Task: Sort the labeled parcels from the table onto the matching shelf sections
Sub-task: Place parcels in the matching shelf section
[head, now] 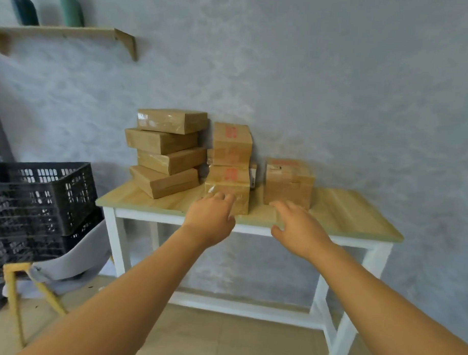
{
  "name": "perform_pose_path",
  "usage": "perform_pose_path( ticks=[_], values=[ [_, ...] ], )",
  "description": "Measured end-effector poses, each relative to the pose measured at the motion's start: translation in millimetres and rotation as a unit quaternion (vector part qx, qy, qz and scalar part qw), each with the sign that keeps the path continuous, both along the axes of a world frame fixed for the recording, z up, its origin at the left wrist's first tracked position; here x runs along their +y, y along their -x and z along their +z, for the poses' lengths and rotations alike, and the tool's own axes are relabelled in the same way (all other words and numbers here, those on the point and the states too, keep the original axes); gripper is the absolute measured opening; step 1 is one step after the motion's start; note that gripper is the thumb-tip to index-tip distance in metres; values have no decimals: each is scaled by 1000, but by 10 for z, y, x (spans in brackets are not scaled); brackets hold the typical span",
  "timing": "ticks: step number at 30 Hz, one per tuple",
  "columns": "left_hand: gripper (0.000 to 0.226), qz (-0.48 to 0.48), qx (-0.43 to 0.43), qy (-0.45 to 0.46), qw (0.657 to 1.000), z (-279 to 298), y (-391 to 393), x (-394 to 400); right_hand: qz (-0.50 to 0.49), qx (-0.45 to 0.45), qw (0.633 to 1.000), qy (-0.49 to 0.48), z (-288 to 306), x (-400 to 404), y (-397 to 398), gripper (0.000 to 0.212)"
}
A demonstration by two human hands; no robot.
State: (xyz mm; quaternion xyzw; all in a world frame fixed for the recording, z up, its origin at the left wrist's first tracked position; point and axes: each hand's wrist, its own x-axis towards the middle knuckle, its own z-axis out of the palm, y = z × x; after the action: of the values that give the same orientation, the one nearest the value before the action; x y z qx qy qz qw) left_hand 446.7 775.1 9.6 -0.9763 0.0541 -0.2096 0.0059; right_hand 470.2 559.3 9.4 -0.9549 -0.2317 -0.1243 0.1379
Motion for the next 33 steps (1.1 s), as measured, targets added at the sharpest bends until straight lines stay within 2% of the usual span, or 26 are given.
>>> perform_pose_path(
  ticks=[7, 14, 23, 28, 30, 33],
  values=[
    [45, 16, 2, 5, 1000, 204, -1782, 771, 5, 8, 1000, -23, 163, 707, -1791, 50],
    [42, 44, -7, 23, 999, 145, -3019, 1274, 21, 28, 998, -47, 183, 1275, -3282, 53],
    [31, 94, -133, 134, 978, 678, -3647, 2383, 110, 117, 966, -204, 507, 2667, -4372, 45],
    [26, 190, -184, 238, 935, 900, -3799, 3183, 104, 163, 950, -246, 725, 3353, -4665, 54],
    [27, 199, -215, 265, 919, 971, -3881, 3492, 81, 201, 934, -286, 782, 3588, -4754, 60],
    [31, 199, -239, 267, 912, 1073, -4069, 3914, 54, 292, 879, -372, 873, 3899, -4829, 68]
  ],
)
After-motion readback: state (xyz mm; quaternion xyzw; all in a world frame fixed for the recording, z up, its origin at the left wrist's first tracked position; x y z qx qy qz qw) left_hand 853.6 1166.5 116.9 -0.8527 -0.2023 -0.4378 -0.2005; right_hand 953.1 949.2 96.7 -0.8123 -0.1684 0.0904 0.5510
